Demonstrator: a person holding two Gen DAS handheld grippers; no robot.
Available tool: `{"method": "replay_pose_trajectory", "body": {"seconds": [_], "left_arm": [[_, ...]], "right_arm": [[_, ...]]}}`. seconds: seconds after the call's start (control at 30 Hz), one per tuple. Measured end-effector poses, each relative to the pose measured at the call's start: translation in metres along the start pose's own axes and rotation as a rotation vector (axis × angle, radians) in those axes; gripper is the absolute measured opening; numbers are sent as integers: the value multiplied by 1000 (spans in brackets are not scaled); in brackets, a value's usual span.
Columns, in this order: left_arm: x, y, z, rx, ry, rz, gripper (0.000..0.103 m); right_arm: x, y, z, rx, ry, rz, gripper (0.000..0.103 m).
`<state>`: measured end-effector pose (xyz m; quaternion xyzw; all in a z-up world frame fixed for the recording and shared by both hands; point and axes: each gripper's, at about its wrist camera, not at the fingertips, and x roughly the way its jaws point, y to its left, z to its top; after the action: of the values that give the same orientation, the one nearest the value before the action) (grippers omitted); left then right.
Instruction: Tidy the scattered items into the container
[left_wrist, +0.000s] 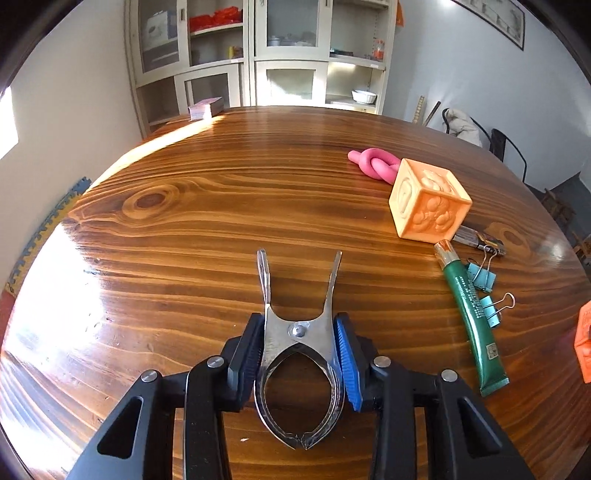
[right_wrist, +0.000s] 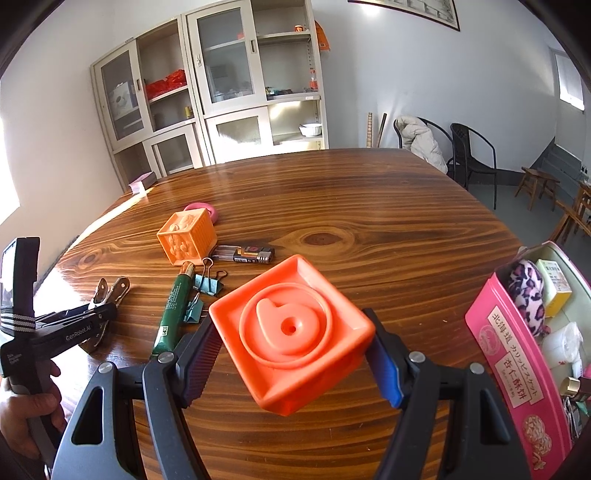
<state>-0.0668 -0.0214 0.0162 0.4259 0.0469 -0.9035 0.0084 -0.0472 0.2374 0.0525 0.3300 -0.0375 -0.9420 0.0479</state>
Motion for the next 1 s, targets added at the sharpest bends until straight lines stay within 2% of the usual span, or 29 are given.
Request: {"method": "replay_pose_trajectory", "body": {"seconds": [0.17,0.23,0.4,0.53,0.57,0.6,0.63,0.67,0.7,0.8,1.0], "left_arm": [[-24,-5,-1,4,-60,-28,37],[-33,-7,0,6,-80,-44,25],[-45,-7,-1,9,-100,-59,25],[-37,-5,-6,-23,-56,-73,26],[-34,-5,-8,-26,-44,-69,30],[-33,-6,-10,-26,-37,-62,47],[-33,-8,-11,-24,-42,-49,74],[-34,-10,-13,-19,-59,-27,83],[-37,-12,-13,-8,-79,-10,86],[-38,-18,-14,28,-98,1,86],[-20,-24,-12,71,-65,24,84]], "right_arm": [[-12,4,3,-15,-48,-1,76],[-16,3,3,-14,-64,-3,76],[-18,-2,4,8,-67,-2,76],[-15,-1,2,15,-55,-2,76],[-14,-1,1,15,-52,-1,76],[-13,0,1,14,-49,-1,76],[-13,0,1,13,-47,0,76],[-12,-1,1,13,-45,1,76],[-12,-2,1,14,-44,1,76],[-10,-5,1,26,-38,-1,76],[-3,-9,0,40,-13,-5,76]]}}
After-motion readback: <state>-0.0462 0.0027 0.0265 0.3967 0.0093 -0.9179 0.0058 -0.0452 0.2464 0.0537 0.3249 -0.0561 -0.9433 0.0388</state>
